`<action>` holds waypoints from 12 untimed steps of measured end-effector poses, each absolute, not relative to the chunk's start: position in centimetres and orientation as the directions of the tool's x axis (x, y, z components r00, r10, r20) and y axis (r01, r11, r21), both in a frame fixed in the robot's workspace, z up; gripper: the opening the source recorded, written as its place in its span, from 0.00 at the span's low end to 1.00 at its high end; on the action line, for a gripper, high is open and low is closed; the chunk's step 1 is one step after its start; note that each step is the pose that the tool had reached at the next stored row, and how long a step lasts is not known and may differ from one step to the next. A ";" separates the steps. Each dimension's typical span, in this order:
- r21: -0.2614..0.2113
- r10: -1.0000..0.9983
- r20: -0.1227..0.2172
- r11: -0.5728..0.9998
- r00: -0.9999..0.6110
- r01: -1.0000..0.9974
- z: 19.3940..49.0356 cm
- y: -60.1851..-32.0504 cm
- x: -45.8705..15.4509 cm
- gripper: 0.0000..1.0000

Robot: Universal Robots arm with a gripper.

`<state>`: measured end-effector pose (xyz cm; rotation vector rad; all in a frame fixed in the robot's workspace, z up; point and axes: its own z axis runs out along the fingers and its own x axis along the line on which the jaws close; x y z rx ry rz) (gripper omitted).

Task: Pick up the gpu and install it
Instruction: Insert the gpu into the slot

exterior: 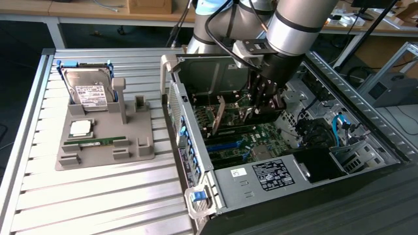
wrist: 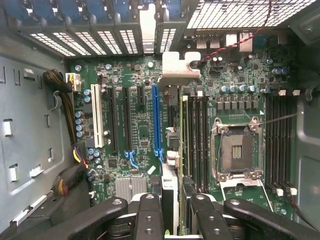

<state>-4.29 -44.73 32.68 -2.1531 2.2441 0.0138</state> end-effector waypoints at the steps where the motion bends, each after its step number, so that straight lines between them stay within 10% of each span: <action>1: -0.015 -0.999 -0.029 0.042 -0.041 -0.999 32.6 -44.7 -4.3 0.27; 12: -0.015 -0.999 -0.029 0.042 -0.041 -0.999 32.4 -44.9 -4.3 0.27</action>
